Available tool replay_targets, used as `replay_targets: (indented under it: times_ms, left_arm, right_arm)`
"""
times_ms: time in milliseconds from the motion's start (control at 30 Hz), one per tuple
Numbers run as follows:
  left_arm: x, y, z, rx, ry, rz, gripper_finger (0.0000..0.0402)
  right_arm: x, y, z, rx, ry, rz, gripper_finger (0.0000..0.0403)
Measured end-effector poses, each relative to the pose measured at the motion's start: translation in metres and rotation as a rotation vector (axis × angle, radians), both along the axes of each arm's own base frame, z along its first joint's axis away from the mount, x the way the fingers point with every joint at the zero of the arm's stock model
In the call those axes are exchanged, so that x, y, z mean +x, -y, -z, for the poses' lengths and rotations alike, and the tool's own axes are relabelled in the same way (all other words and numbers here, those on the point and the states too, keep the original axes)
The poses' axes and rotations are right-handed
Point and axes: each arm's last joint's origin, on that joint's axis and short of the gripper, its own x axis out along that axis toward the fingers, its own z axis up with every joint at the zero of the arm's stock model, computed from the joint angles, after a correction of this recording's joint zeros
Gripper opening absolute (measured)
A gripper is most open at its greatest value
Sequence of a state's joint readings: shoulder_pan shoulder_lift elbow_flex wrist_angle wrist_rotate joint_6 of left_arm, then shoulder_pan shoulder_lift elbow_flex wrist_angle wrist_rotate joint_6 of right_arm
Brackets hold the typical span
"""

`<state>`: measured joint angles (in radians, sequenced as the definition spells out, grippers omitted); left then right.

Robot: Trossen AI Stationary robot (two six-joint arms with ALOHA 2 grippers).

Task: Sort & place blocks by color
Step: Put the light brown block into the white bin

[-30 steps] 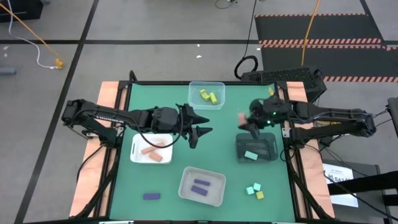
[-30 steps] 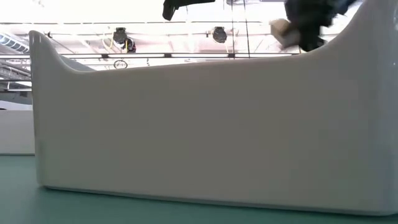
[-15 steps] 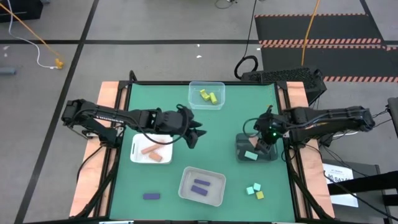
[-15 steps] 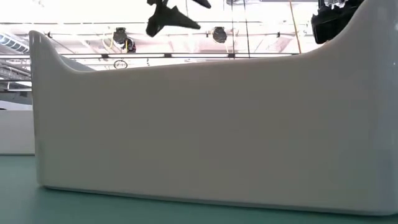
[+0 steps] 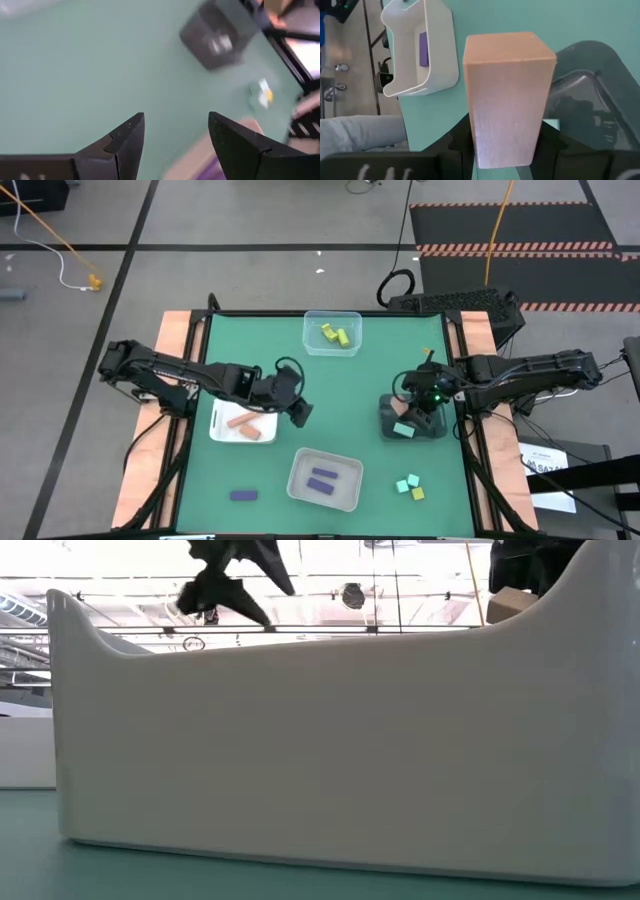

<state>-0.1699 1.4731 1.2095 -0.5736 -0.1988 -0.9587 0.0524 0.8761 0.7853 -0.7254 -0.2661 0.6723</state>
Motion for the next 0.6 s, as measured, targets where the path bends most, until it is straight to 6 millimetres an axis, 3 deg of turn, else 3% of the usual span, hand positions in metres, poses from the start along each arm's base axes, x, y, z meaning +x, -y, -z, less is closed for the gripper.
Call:
replay_targets:
  times_ms: [300, 467, 600]
  left_arm:
    - [-0.023, 0.033, 0.011, -0.083, -0.184, -0.013, 0.0218]
    - [-0.015, 0.041, 0.004, -0.053, -0.045, -0.032, 0.0218]
    - [-0.003, 0.042, -0.008, 0.068, 0.129, 0.007, 0.0218]
  right_arm:
    - [0.0, 0.0, 0.0, -0.034, 0.021, -0.047, 0.0114]
    - [0.003, -0.001, -0.003, -0.048, 0.068, -0.064, 0.0114]
    - [0.011, -0.001, -0.01, -0.084, 0.199, -0.102, 0.0114]
